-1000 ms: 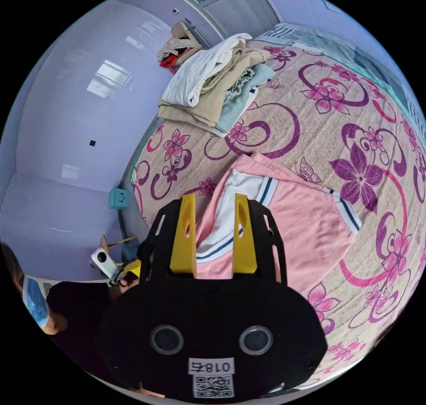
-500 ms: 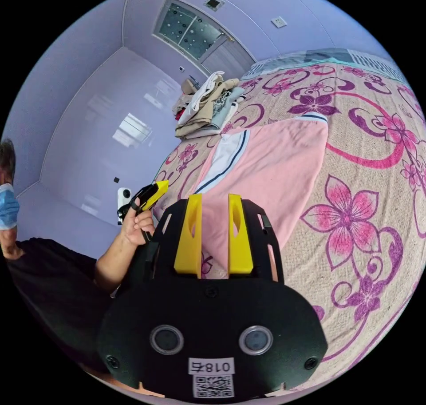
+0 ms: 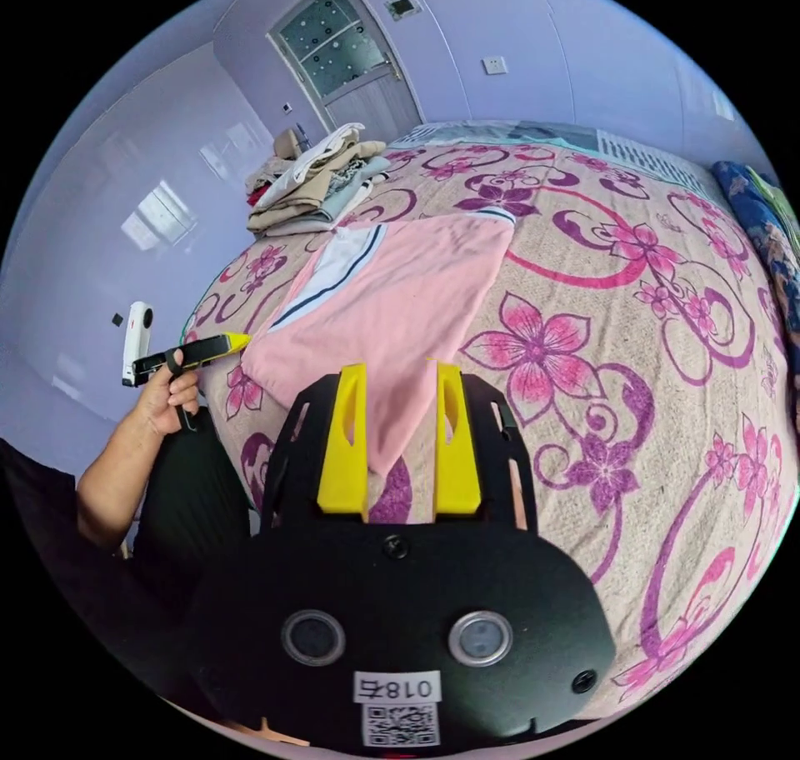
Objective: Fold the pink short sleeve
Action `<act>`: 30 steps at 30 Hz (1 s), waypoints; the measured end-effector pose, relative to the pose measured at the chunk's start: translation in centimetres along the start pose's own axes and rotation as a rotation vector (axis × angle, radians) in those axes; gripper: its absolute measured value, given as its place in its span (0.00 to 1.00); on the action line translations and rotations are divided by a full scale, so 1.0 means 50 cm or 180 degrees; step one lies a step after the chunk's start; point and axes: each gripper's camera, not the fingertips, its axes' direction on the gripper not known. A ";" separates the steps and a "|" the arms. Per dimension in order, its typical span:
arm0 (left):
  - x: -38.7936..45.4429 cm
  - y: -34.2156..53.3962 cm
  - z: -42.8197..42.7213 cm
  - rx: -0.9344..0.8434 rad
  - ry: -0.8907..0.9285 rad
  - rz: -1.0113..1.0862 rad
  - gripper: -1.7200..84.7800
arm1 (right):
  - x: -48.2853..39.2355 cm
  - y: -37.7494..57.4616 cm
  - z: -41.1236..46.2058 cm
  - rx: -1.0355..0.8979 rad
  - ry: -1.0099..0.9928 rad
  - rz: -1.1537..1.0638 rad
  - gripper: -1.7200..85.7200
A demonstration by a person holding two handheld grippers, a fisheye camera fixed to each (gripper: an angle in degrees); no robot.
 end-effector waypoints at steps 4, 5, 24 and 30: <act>0.023 -0.009 0.021 0.0107 -0.0053 -0.0044 0.23 | 0.047 0.036 0.043 -0.0097 -0.0199 0.0524 0.21; 0.028 -0.011 0.024 0.0119 -0.0036 -0.0052 0.23 | 0.049 0.042 0.045 -0.0050 -0.0228 0.0566 0.21; -0.120 -0.028 0.049 0.0216 0.0893 -0.0719 0.18 | 0.244 0.152 0.074 0.0137 -0.2076 0.1644 0.15; -0.152 -0.066 0.075 -0.0042 0.1268 -0.0535 0.18 | 0.282 0.122 0.090 -0.0140 -0.2391 0.1520 0.15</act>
